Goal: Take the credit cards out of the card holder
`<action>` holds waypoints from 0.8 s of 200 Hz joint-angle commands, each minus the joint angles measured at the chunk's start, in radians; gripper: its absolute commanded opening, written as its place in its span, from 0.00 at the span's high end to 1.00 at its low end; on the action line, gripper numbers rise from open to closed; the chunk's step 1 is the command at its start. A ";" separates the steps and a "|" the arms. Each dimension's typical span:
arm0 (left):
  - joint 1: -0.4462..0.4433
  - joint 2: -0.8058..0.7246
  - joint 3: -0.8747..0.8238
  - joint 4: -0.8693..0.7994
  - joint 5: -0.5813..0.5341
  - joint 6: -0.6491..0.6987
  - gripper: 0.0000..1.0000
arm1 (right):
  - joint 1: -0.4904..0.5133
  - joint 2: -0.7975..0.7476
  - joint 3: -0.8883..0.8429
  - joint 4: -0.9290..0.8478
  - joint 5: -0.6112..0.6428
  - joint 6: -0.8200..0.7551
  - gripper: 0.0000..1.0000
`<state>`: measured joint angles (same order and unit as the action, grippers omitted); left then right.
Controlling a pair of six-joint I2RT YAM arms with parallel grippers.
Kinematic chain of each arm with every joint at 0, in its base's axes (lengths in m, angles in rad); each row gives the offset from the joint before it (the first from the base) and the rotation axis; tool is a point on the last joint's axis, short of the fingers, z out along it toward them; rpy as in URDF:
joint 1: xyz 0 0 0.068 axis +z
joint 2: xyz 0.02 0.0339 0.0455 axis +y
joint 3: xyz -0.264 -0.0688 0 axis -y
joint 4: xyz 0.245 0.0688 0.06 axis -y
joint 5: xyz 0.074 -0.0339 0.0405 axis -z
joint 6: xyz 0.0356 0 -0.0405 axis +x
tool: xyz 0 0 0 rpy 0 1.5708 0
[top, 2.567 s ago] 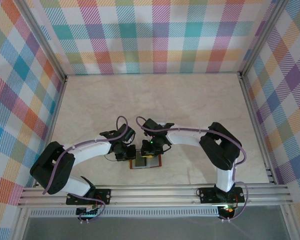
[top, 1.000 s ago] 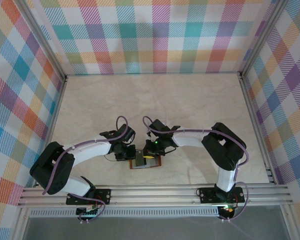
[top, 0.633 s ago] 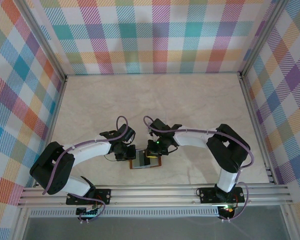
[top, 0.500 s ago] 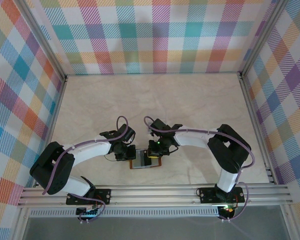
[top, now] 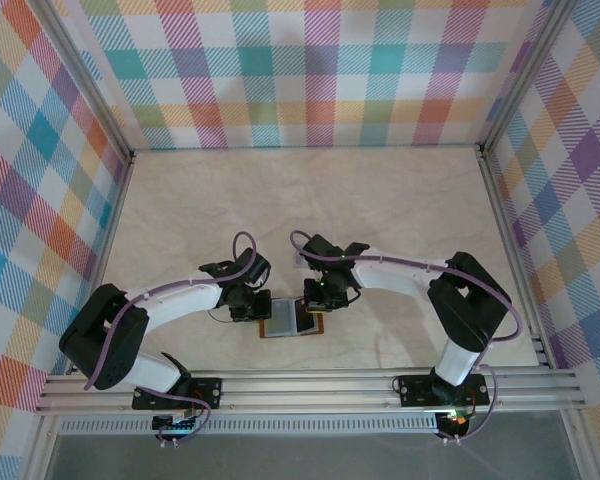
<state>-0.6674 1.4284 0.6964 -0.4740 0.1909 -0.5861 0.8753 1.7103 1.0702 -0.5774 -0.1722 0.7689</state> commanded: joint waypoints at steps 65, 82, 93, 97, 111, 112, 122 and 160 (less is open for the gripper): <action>-0.014 -0.080 0.055 -0.081 -0.042 0.022 0.77 | -0.010 -0.105 0.072 -0.023 0.029 -0.113 0.98; -0.014 -0.101 0.065 -0.086 -0.059 0.022 0.76 | -0.016 -0.121 0.096 -0.034 0.040 -0.212 0.98; -0.014 -0.114 0.067 -0.087 -0.069 0.021 0.76 | -0.024 -0.135 0.110 -0.034 0.051 -0.299 0.99; -0.014 -0.119 0.067 -0.090 -0.073 0.020 0.76 | -0.028 -0.140 0.114 -0.035 0.055 -0.333 0.99; -0.013 -0.135 0.067 -0.097 -0.086 0.021 0.76 | -0.056 -0.147 0.145 -0.060 0.081 -0.464 1.00; -0.013 -0.137 0.066 -0.097 -0.086 0.021 0.76 | -0.058 -0.146 0.150 -0.062 0.083 -0.474 1.00; -0.014 -0.147 0.060 -0.103 -0.093 0.020 0.76 | -0.080 -0.138 0.189 -0.087 0.086 -0.580 1.00; -0.014 -0.162 0.042 -0.099 -0.083 0.010 0.75 | -0.097 -0.085 0.305 -0.160 0.119 -1.179 1.00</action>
<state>-0.6674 1.2869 0.7433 -0.5415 0.1173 -0.5793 0.7803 1.5921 1.3075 -0.6647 -0.0948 0.0677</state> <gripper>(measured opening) 0.248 0.067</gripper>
